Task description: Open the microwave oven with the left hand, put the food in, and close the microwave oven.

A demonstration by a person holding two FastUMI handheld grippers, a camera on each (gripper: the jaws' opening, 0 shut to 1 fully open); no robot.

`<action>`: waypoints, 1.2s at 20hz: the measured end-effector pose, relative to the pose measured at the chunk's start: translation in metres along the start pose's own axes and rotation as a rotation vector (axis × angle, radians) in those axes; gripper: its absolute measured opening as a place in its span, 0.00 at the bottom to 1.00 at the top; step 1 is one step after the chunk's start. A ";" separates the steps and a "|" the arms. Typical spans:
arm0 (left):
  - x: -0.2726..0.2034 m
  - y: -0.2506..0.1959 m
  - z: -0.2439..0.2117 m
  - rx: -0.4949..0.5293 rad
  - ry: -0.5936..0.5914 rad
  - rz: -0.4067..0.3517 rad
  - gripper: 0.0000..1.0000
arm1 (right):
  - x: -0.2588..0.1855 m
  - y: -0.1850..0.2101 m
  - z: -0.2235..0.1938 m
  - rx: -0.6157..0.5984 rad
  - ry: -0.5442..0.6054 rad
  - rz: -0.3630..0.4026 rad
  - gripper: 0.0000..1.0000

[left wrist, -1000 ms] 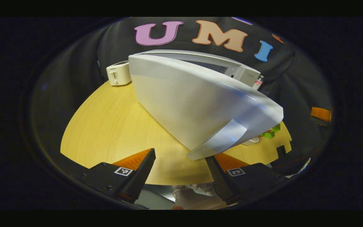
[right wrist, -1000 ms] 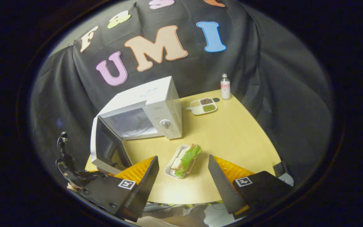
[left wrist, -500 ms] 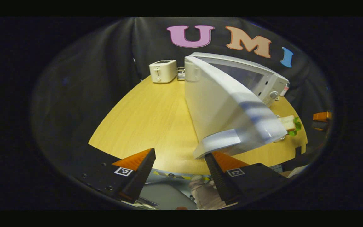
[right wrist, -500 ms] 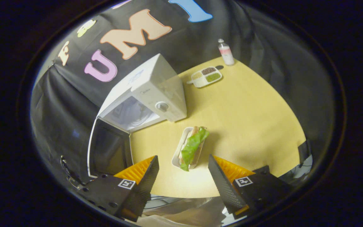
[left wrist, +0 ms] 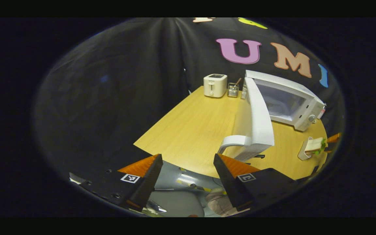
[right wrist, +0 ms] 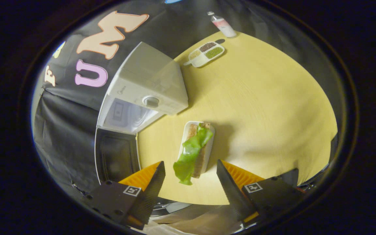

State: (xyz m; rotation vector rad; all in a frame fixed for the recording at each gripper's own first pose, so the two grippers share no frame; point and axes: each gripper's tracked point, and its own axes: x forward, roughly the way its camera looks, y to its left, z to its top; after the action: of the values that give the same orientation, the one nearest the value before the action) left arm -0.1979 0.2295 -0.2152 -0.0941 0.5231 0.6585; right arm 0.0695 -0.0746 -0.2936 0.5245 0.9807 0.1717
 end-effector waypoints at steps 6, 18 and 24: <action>-0.047 0.005 0.036 -0.117 -0.162 0.081 0.92 | 0.030 0.010 -0.001 0.100 0.094 0.068 0.98; -0.116 -0.048 0.113 -0.272 -0.432 0.036 0.90 | 0.054 0.002 -0.001 0.132 0.183 0.081 0.70; -0.131 -0.072 0.137 -0.261 -0.517 0.030 0.85 | 0.054 -0.006 -0.006 0.100 0.198 0.053 0.42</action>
State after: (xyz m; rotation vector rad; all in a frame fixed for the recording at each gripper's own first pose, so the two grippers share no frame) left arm -0.1821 0.1324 -0.0375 -0.1553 -0.0603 0.7458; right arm 0.0940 -0.0582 -0.3394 0.6341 1.1729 0.2267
